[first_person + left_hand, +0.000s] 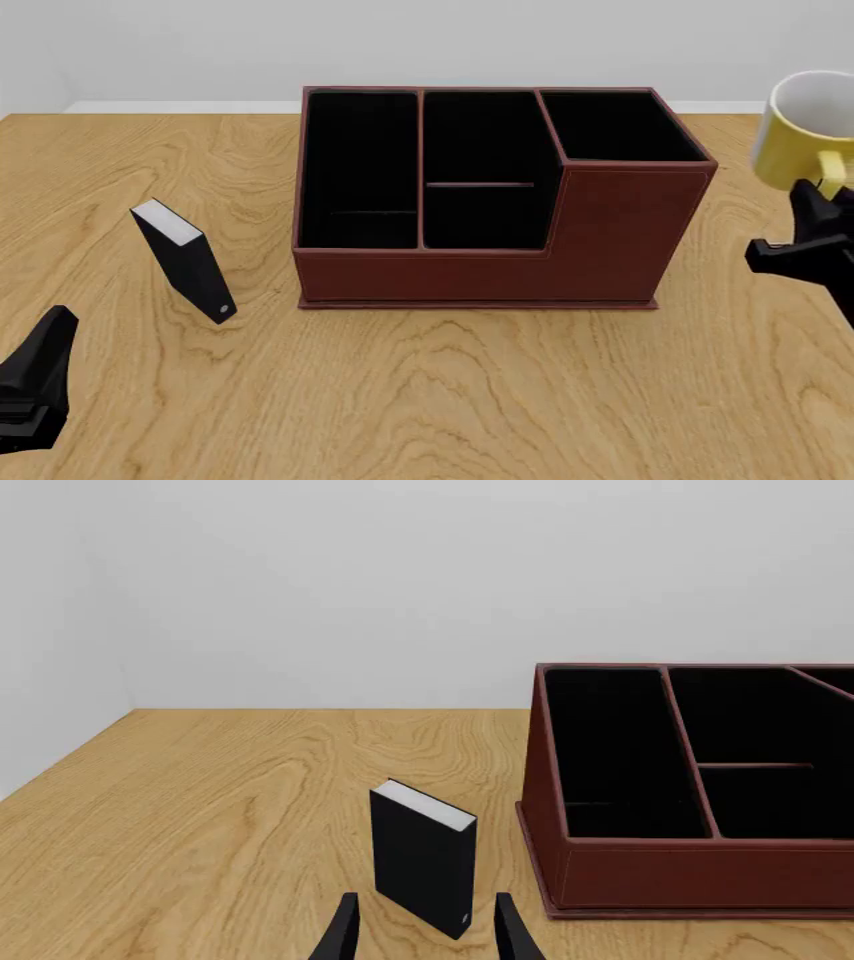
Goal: Pick up the yellow and white mug and place it to the right of the caddy.
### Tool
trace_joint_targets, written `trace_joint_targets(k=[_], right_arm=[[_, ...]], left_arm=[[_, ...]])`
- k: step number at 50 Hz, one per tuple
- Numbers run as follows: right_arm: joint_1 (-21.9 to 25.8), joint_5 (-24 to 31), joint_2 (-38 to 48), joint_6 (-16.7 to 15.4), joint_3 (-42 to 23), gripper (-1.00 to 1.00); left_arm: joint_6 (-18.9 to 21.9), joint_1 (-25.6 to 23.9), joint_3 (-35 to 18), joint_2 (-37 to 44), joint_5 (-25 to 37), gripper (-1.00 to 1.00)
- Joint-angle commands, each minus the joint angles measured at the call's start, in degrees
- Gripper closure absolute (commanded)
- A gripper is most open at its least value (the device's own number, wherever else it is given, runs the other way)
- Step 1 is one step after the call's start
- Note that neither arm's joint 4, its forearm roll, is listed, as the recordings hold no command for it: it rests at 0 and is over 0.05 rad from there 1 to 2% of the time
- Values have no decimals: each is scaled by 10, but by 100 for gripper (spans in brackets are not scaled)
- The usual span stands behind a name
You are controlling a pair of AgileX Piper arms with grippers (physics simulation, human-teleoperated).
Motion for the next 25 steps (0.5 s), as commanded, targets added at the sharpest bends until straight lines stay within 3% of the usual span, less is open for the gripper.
trace_joint_targets(k=[1, 25], right_arm=[[-3, -39, 37, 8, 9, 100], [-10, -92, 98, 11, 22, 100]], left_arm=[[0, 0, 0, 0, 0, -100], [0, 0, 0, 0, 0, -100]])
